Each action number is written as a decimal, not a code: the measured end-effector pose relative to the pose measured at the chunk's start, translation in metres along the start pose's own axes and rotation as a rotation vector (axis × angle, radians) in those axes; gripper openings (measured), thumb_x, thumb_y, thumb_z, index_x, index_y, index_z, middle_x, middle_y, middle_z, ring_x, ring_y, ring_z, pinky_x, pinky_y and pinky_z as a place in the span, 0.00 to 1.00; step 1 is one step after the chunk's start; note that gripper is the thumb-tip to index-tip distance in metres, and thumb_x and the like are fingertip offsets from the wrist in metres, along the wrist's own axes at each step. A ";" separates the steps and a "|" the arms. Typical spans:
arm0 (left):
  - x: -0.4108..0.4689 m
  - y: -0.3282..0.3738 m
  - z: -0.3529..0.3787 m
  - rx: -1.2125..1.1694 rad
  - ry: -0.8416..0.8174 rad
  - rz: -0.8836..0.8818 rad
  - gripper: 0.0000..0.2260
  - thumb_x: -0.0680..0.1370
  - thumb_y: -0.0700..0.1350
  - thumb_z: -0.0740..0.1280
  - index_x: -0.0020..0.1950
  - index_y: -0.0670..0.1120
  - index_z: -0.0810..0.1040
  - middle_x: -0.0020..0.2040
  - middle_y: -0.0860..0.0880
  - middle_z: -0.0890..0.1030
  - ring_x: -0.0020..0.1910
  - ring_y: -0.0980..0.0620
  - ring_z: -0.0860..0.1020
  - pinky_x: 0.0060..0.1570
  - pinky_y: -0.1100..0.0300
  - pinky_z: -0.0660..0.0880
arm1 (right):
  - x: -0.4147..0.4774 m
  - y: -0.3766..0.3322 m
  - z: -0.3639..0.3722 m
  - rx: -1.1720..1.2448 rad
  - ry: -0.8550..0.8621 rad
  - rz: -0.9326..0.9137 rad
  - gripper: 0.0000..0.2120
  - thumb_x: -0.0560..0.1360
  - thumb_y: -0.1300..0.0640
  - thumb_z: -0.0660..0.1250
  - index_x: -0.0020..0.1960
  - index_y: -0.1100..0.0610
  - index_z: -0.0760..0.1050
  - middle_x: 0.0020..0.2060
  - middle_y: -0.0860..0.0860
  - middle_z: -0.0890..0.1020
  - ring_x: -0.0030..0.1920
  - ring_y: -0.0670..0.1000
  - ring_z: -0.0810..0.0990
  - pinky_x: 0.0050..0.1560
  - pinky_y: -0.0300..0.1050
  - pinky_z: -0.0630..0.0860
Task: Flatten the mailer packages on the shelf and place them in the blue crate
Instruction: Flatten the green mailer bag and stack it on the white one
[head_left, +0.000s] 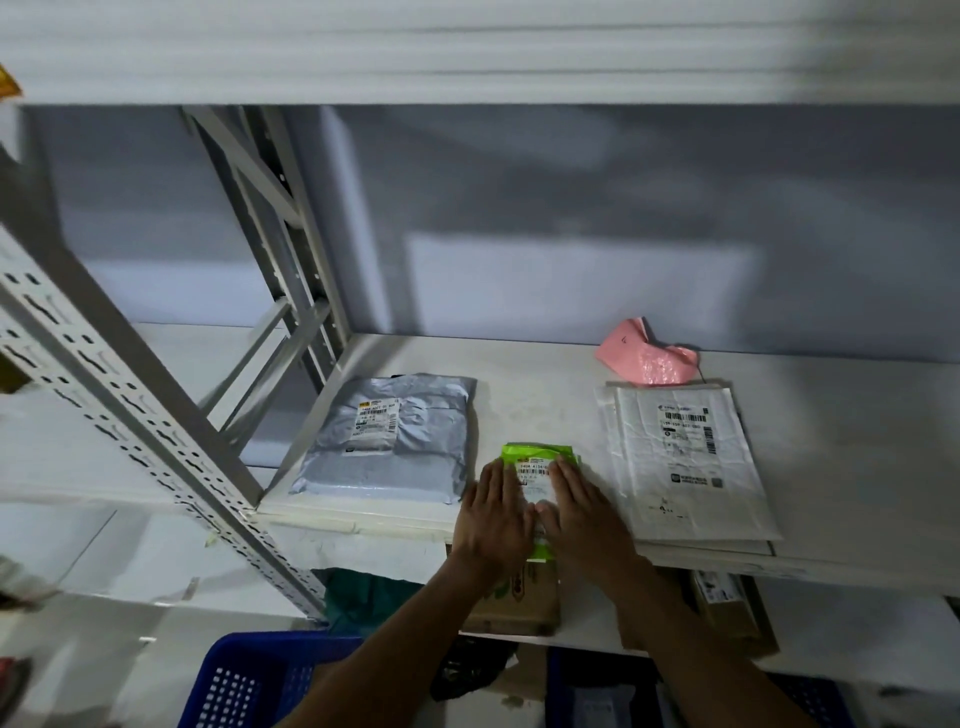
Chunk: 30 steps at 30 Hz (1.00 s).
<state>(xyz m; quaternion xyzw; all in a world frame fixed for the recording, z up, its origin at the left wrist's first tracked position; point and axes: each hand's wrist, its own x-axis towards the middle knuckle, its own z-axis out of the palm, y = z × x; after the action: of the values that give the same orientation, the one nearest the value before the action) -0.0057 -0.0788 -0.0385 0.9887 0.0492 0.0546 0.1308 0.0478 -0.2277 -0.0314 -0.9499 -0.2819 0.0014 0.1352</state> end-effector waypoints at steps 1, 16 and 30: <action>-0.003 0.001 -0.002 -0.014 -0.022 -0.018 0.32 0.83 0.58 0.46 0.79 0.37 0.58 0.79 0.37 0.62 0.78 0.41 0.61 0.76 0.44 0.61 | -0.002 -0.002 -0.004 0.069 0.010 0.070 0.33 0.80 0.42 0.47 0.75 0.62 0.67 0.77 0.61 0.64 0.78 0.60 0.63 0.75 0.57 0.64; 0.001 0.019 -0.038 -0.707 -0.047 -0.454 0.12 0.81 0.48 0.65 0.63 0.47 0.78 0.56 0.47 0.84 0.52 0.47 0.82 0.53 0.53 0.80 | 0.012 -0.022 -0.028 0.811 0.111 0.572 0.15 0.77 0.62 0.68 0.63 0.57 0.73 0.49 0.55 0.81 0.38 0.47 0.79 0.27 0.32 0.69; 0.015 0.012 -0.015 -0.879 0.002 -0.539 0.16 0.71 0.60 0.66 0.51 0.51 0.80 0.41 0.50 0.85 0.41 0.47 0.84 0.44 0.43 0.83 | 0.012 -0.025 -0.038 0.816 0.027 0.576 0.11 0.78 0.60 0.66 0.60 0.56 0.73 0.49 0.52 0.82 0.40 0.50 0.81 0.34 0.42 0.73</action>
<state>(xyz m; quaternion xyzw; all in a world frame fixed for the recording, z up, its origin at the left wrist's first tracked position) 0.0085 -0.0853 -0.0195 0.7923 0.2749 0.0355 0.5435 0.0473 -0.2107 0.0130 -0.8589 0.0173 0.1368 0.4933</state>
